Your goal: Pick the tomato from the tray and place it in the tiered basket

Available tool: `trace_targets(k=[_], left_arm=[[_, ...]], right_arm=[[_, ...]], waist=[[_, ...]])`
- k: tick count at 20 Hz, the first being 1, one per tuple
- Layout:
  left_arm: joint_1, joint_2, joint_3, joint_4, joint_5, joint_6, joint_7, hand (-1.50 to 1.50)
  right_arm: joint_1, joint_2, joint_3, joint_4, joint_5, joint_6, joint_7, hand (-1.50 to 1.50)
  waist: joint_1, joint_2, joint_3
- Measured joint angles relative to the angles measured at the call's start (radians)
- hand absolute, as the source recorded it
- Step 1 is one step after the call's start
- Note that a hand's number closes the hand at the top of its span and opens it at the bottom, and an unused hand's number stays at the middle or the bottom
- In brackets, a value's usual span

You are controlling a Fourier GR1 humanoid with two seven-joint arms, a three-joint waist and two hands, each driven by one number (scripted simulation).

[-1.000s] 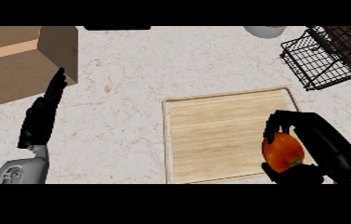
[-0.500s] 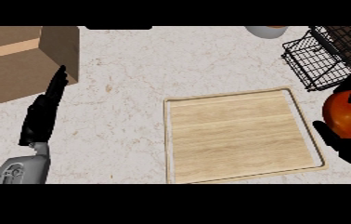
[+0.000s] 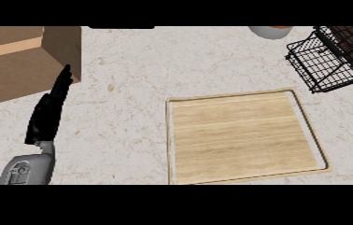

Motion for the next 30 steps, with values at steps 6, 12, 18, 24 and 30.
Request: trace_targets(k=[6,12,18,24,30], left_arm=[[-0.011,0.002,0.003,-0.002,-0.004,-0.007,0.009,0.0],[-0.014,0.012,0.008,-0.008,0.008,-0.029,0.008,0.0],[-0.024,0.007,0.008,0.007,0.003,-0.025,-0.001,0.0],[-0.036,-0.005,0.0,0.008,0.0,-0.027,0.012,0.0],[-0.039,-0.002,0.0,-0.009,0.0,-0.033,0.028,0.0]], right_arm=[[-0.061,-0.05,0.045,0.198,0.133,-0.05,-0.192,1.5],[-0.118,-0.135,0.097,0.391,0.346,-0.181,-0.335,1.5],[-0.23,-0.181,0.131,0.678,0.5,-0.327,-0.47,1.5],[-0.349,-0.214,0.138,0.988,0.557,-0.397,-0.672,1.5],[-0.429,-0.22,0.133,1.221,0.572,-0.388,-0.811,1.5]], waist=[[0.005,0.002,0.001],[0.021,0.008,0.001],[0.024,0.009,0.001],[0.028,0.01,0.002],[0.031,0.011,0.002]])
